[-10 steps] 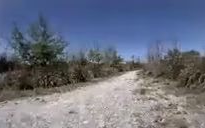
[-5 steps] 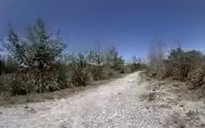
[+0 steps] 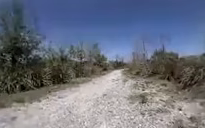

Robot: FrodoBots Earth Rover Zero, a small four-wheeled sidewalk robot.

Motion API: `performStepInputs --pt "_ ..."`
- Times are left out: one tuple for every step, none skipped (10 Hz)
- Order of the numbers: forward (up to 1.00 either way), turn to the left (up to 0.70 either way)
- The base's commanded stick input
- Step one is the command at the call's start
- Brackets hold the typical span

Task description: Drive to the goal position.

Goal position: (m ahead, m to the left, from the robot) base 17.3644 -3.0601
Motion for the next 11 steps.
performStepInputs --pt "0.70 0.00" --pt "0.70 0.00" --pt "0.70 0.00" --pt "0.70 0.00" --pt "0.70 0.00" --pt "0.70 0.00" --pt "0.70 0.00" --pt "0.70 0.00" --pt "0.70 0.00" --pt "0.70 0.00" --pt "0.70 0.00"
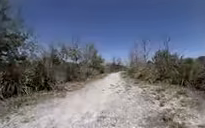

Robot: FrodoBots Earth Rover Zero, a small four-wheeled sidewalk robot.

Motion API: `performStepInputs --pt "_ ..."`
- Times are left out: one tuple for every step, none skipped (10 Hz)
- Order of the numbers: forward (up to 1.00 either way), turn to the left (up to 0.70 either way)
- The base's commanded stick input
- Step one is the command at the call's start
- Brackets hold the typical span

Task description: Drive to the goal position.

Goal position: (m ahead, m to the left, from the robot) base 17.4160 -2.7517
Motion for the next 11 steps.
performStepInputs --pt "0.70 0.00" --pt "0.70 0.00" --pt "0.70 0.00" --pt "0.70 0.00" --pt "0.70 0.00" --pt "0.70 0.00" --pt "0.70 0.00" --pt "0.70 0.00" --pt "0.70 0.00" --pt "0.70 0.00" --pt "0.70 0.00"
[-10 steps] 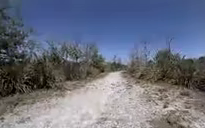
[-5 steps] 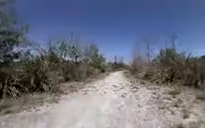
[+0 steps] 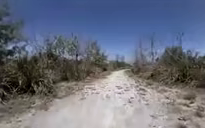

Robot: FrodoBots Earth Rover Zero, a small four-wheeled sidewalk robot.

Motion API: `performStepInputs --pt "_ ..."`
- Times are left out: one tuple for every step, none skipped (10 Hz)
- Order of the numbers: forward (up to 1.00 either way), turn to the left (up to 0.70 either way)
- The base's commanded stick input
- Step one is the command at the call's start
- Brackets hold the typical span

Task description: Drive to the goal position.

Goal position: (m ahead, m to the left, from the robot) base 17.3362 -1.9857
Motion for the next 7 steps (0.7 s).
performStepInputs --pt "0.70 0.00" --pt "0.70 0.00" --pt "0.70 -0.10" --pt "0.70 -0.35" --pt "0.70 -0.35" --pt "0.70 -0.35" --pt "0.70 -0.06"
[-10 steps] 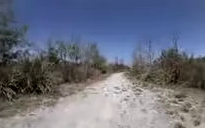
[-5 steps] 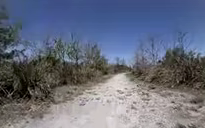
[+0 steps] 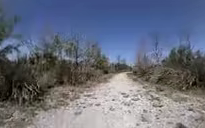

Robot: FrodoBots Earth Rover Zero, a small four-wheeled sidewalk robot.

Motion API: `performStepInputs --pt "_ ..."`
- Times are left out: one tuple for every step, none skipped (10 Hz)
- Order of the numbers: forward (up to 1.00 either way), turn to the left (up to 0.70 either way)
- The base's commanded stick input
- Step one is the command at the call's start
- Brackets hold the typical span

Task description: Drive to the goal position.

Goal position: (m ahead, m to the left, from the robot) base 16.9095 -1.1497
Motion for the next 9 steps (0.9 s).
performStepInputs --pt "0.70 0.00" --pt "0.70 0.00" --pt "0.70 0.00" --pt "0.70 0.00" --pt "0.70 0.00" --pt "0.70 0.00" --pt "0.70 0.00" --pt "0.70 0.00" --pt "0.70 -0.27"
